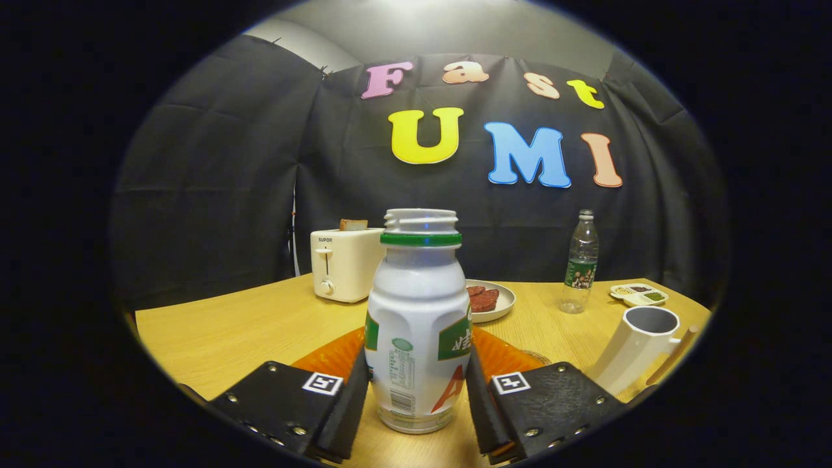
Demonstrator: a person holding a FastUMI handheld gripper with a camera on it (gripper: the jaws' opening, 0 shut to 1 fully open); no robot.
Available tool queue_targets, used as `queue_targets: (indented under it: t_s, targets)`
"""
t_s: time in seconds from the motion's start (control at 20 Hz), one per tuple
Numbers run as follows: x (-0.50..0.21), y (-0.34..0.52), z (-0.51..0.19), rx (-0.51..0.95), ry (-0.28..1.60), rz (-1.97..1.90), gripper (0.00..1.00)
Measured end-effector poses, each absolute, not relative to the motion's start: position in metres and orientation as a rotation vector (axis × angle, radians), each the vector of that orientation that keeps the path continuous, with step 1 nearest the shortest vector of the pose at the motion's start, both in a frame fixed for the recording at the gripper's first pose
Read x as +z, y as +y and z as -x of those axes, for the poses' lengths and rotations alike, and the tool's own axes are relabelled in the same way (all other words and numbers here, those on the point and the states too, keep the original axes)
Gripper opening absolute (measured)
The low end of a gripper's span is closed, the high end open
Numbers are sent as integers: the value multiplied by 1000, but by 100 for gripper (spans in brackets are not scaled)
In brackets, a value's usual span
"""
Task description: Take the bottle from table, then pour the juice into the cup, finally place the bottle on the coaster
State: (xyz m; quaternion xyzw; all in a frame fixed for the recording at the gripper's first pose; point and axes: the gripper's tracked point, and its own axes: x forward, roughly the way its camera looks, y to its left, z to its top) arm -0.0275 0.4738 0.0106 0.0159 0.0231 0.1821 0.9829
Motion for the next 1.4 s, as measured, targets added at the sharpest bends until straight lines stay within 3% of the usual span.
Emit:
queue_targets:
  t_s: [1.4]
  targets:
    - [58,403,28,295,51,-748,67]
